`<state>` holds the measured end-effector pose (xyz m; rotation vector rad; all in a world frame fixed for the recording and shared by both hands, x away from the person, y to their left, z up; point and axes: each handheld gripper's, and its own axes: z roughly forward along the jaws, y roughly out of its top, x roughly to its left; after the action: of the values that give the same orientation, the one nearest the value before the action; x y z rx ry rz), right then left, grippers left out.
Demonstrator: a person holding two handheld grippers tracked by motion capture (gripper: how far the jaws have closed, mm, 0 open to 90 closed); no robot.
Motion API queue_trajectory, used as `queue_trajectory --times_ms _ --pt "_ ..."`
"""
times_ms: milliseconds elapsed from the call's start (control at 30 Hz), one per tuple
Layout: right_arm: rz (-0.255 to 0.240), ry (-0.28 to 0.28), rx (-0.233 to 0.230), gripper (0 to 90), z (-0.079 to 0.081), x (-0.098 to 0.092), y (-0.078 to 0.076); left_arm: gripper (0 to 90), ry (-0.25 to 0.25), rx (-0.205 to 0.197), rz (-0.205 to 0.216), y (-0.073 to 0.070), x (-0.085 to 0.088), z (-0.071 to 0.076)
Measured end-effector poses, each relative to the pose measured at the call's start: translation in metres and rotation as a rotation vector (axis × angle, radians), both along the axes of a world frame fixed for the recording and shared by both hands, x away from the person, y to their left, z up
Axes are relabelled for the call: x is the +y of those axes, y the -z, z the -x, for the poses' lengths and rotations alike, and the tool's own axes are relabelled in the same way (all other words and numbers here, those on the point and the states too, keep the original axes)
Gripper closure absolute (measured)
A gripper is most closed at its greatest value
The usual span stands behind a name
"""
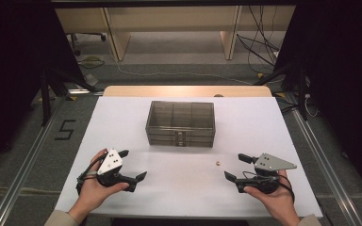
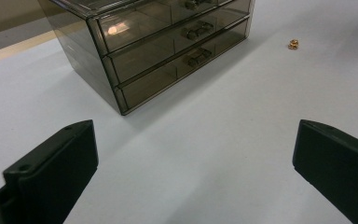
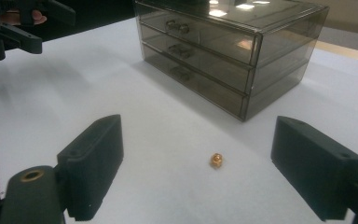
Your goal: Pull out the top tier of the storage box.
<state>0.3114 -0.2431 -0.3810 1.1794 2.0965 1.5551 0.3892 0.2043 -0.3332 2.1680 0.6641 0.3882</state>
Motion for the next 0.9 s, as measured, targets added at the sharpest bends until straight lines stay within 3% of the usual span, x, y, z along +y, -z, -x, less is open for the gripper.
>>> queue_trajectory --times_ms 200,367,467,567,667,733,767,800,900 --pt "0.009 0.004 -0.001 16.8 0.0 0.0 0.0 0.0 0.017 -0.002 -0.022 0.0 -0.008 -0.003" --pt "0.013 0.01 -0.003 16.9 0.001 0.002 -0.001 0.0 0.063 -0.02 -0.059 -0.002 -0.023 -0.007" --pt "0.019 0.011 0.0 16.8 0.001 0.002 -0.001 0.9 0.074 -0.062 -0.119 -0.002 -0.035 -0.009" --pt "0.021 0.016 0.003 16.8 0.0 0.003 -0.001 8.5 0.103 -0.095 -0.17 -0.001 -0.047 -0.012" --pt "0.025 0.019 0.011 16.9 0.0 0.004 0.0 16.2 0.106 -0.111 -0.166 0.0 -0.058 -0.017" --pt "0.026 0.019 0.01 16.8 0.0 0.004 0.0 17.5 0.117 -0.14 -0.196 0.0 -0.064 -0.022" --pt "0.025 0.021 0.01 16.9 0.001 0.003 0.0 21.0 0.116 -0.175 -0.196 0.001 -0.07 -0.026" --pt "0.025 0.021 0.01 16.9 0.001 0.003 0.0 23.0 0.116 -0.175 -0.196 0.001 -0.07 -0.026" --pt "0.022 0.025 0.009 16.8 0.001 0.002 0.0 29.7 0.126 -0.226 -0.209 0.001 -0.079 -0.031"
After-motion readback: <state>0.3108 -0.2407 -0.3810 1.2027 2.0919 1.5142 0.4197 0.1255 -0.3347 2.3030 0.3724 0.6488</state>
